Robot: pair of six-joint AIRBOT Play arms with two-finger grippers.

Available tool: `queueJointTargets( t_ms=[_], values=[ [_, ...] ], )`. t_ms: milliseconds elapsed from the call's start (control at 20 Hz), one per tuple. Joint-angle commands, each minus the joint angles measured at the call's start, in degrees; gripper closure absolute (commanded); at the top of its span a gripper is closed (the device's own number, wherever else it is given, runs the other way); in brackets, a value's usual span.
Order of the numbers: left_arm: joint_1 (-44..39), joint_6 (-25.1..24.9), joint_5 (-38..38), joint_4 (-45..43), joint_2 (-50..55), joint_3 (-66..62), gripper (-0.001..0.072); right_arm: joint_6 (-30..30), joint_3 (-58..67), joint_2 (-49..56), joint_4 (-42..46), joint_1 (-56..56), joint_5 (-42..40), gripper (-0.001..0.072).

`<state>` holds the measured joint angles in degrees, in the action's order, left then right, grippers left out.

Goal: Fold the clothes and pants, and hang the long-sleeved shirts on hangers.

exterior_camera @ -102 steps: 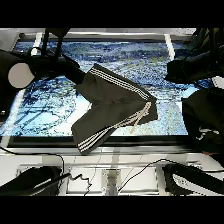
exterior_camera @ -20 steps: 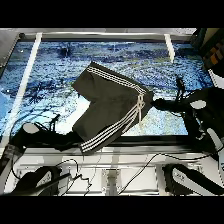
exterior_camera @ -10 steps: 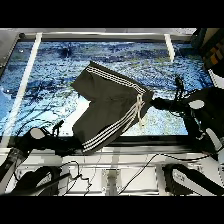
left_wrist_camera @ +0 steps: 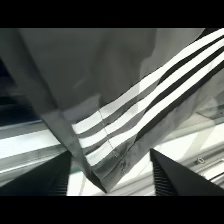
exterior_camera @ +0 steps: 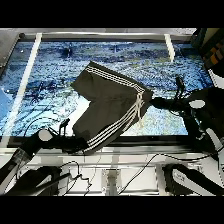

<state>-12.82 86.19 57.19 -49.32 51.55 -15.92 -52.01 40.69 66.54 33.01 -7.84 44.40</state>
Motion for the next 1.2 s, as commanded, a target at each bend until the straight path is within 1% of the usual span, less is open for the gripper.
queueJointTargets(
  t_ms=[0,100,150,200,250,350,400,500,650,750,850,1000,1050,1150],
  values=[
    [-4.66,0.83,-4.15,1.86,0.31,0.00,0.0253,0.02,0.85,-0.70,-0.42,0.02,0.22,0.0684],
    [-5.35,0.83,-6.27,2.95,0.31,0.00,0.0254,0.02,1.29,-1.79,-0.42,0.02,0.22,0.0684],
    [-5.35,0.83,-7.04,3.61,0.31,0.00,0.0292,0.02,1.33,-2.36,-0.42,0.02,0.22,0.0684],
    [-5.35,0.81,-7.67,3.98,0.31,0.00,0.0455,0.02,1.33,-2.99,-0.42,0.02,0.28,0.0684],
    [-5.38,0.81,-8.37,4.52,0.31,0.00,0.0581,0.02,1.33,-3.43,-0.44,0.02,0.76,0.0684],
    [-5.38,0.81,-10.08,5.79,0.31,0.00,0.0618,0.02,1.33,-3.91,-0.42,0.04,1.73,0.0684],
    [-5.38,0.76,-11.13,6.10,0.31,0.00,0.0699,0.02,1.33,-4.04,-0.42,0.04,2.25,0.0684],
    [-5.35,0.68,-12.90,7.02,0.24,-0.20,0.0700,0.00,1.36,-4.04,-0.50,0.04,3.89,0.0684],
    [-5.22,-3.02,-12.83,7.43,0.15,-3.93,0.0700,-0.04,3.28,-4.04,-0.63,0.04,7.56,0.0685],
    [-4.07,-5.46,-12.81,7.41,-0.35,-9.27,0.0700,-1.75,6.58,-4.07,-0.37,0.04,8.87,0.0685],
    [-0.57,-8.92,-12.83,7.39,-1.81,-16.92,0.0701,-3.04,11.06,-4.50,0.44,0.02,9.16,0.0685],
    [7.61,-13.64,-12.85,7.39,-4.39,-28.63,0.0704,-4.55,19.34,-7.02,2.60,0.04,9.18,0.0686],
    [10.51,-14.53,-12.85,7.39,-5.18,-32.65,0.0705,-5.20,22.10,-8.13,3.58,0.04,9.22,0.0686],
    [14.73,-14.78,-12.87,7.39,-6.56,-39.87,0.0704,-5.86,27.50,-10.60,4.04,0.04,10.16,0.0686]
  ],
)
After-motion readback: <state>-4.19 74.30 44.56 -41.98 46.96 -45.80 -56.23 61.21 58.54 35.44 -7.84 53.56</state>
